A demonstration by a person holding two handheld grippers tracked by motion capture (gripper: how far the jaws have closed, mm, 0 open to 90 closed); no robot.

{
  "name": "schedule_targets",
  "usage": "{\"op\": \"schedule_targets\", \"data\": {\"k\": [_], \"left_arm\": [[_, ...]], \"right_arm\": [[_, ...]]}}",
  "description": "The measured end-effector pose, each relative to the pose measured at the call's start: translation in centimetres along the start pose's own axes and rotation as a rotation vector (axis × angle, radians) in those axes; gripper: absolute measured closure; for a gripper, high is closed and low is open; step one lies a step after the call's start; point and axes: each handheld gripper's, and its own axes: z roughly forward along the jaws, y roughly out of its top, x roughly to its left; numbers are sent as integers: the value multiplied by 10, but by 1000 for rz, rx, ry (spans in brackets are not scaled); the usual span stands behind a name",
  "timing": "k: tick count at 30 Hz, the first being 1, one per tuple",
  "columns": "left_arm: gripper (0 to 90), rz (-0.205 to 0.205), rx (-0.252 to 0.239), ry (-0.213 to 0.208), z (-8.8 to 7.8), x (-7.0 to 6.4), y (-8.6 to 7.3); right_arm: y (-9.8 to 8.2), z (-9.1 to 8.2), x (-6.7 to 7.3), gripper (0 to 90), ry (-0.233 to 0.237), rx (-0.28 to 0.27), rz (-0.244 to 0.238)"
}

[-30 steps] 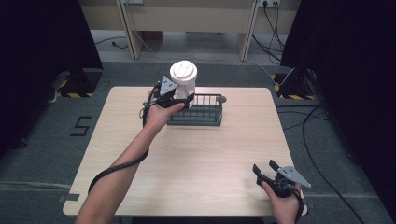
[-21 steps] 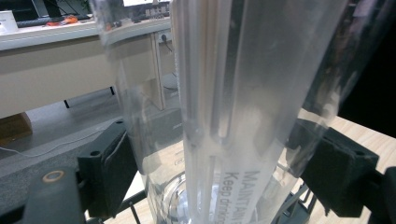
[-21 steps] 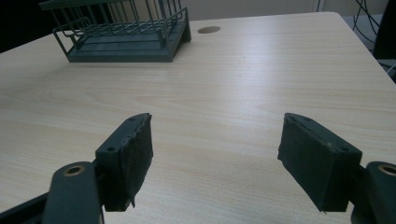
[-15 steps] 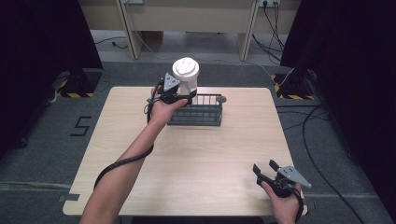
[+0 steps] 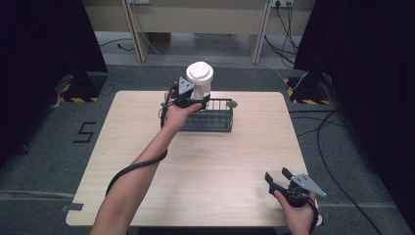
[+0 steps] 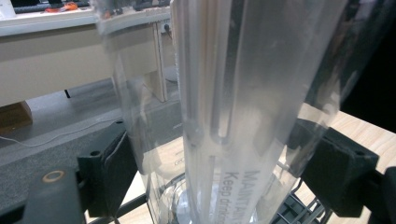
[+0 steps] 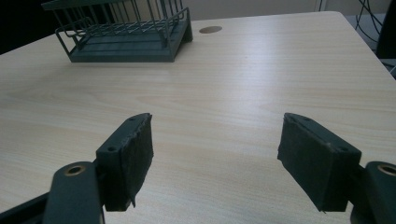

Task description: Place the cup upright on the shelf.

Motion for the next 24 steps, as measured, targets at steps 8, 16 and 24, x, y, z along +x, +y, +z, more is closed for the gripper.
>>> {"op": "schedule_targets", "data": {"k": [8,16,24], "left_arm": [[179,-15,26,3,11,-4,-9],[179,-30,55,17,19,-5,-21],[179,-40,72,26,24,-6,-27]], "right_arm": [[0,0,0,268,5,0,-1],[0,0,0,269,7,1,0],[0,1,0,270,7,-1,-9]]}}
